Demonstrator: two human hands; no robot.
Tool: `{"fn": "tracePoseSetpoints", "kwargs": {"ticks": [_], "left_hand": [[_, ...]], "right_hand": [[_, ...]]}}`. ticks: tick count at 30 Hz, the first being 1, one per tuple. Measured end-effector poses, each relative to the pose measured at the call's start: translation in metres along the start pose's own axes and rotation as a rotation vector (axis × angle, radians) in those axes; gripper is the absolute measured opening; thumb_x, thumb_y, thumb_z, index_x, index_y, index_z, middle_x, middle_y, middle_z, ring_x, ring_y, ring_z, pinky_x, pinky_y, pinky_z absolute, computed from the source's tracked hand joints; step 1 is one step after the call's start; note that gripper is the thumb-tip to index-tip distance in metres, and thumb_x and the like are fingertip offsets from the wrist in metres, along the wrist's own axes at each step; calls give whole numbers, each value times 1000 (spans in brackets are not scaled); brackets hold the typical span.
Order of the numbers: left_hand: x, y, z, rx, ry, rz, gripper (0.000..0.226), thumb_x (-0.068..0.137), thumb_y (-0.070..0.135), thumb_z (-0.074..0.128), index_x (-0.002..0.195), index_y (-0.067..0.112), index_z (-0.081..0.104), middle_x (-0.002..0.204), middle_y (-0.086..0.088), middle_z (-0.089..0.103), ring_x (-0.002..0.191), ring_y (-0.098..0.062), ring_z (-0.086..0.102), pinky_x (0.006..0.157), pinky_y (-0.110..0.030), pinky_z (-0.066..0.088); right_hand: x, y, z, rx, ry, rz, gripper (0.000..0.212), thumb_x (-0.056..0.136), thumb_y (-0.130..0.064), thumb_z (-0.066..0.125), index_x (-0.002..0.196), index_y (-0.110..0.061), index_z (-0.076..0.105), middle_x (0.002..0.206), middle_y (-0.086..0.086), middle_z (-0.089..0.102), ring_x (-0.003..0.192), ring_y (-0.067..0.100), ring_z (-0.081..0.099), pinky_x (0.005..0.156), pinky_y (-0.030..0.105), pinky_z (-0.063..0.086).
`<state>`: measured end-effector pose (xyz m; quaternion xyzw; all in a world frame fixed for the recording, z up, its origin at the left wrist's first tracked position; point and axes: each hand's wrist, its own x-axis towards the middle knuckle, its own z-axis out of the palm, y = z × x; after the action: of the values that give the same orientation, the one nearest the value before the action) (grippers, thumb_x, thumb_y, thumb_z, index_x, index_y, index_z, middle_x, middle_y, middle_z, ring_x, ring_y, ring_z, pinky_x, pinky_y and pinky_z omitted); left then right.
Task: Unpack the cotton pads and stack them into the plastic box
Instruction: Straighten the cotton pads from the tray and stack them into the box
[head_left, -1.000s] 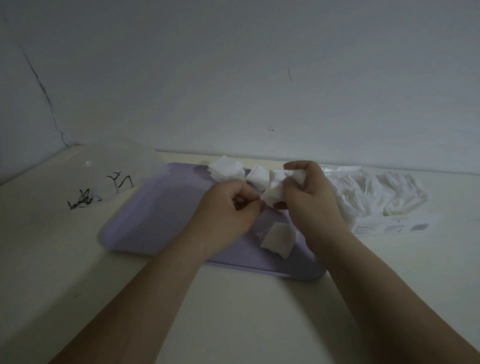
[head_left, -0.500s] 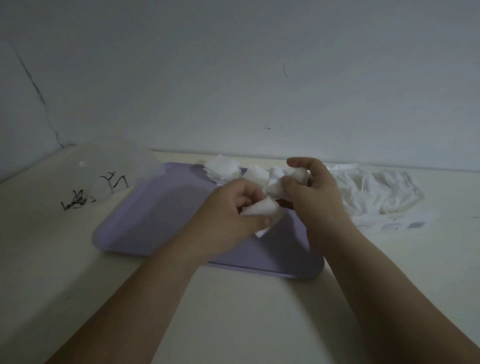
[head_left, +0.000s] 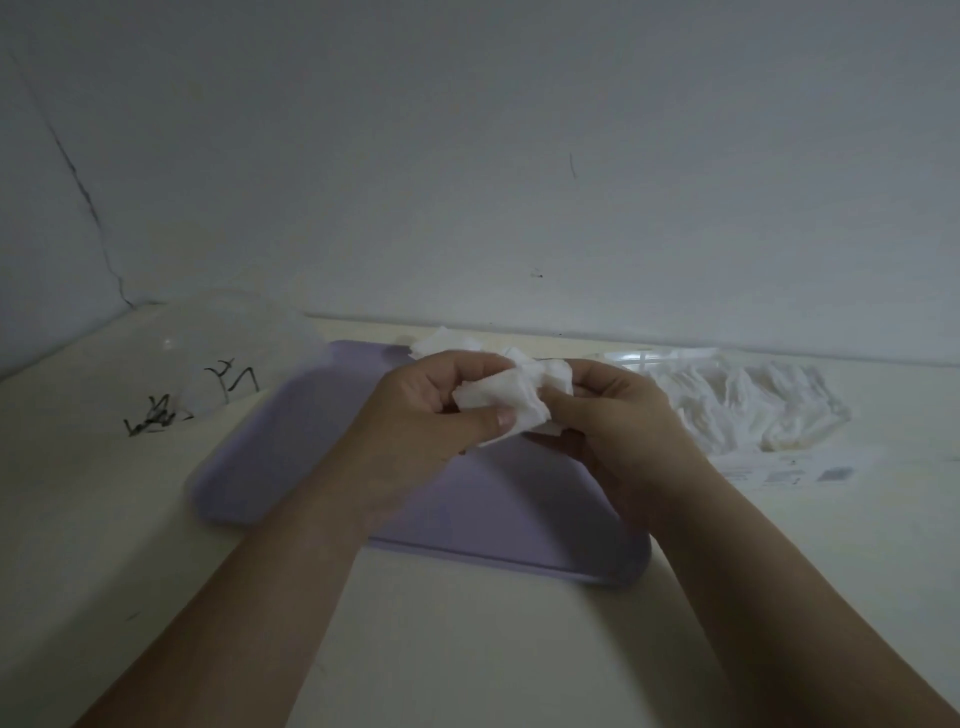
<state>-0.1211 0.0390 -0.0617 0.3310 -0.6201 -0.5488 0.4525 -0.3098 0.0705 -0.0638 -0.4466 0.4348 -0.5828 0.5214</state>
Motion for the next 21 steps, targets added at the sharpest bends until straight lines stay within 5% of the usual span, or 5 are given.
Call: {"fn": "tracePoseSetpoints", "kwargs": {"ticks": [6, 11, 15, 21], "left_hand": [[0, 0, -2, -16, 0, -33, 50, 77, -18, 77, 115, 12, 67, 115, -11, 76, 92, -15, 74, 73, -23, 58], [0, -4, -3, 46, 43, -17, 51, 72, -18, 82, 112, 10, 67, 105, -10, 78, 96, -22, 75, 88, -36, 62], [0, -3, -1, 91, 72, -12, 47, 72, -15, 84, 110, 7, 67, 92, -2, 78, 88, -18, 75, 84, -34, 62], [0, -3, -2, 152, 106, -28, 36, 76, -4, 87, 102, 14, 68, 97, -8, 80, 90, -25, 77, 79, -35, 63]], "right_hand": [[3, 5, -1, 18, -8, 2, 40, 93, 14, 63, 86, -17, 87, 90, 13, 82, 82, 24, 78, 76, 33, 65], [2, 5, 0, -26, -53, 30, 33, 91, 17, 57, 104, -2, 81, 96, 16, 81, 87, 25, 77, 75, 33, 64], [1, 6, 1, -32, -46, 41, 14, 96, -7, 70, 102, -4, 82, 105, 18, 81, 92, 27, 78, 84, 40, 64], [4, 8, 3, -33, -24, 56, 33, 100, -29, 68, 113, -2, 80, 118, 19, 79, 116, 42, 73, 99, 53, 60]]}}
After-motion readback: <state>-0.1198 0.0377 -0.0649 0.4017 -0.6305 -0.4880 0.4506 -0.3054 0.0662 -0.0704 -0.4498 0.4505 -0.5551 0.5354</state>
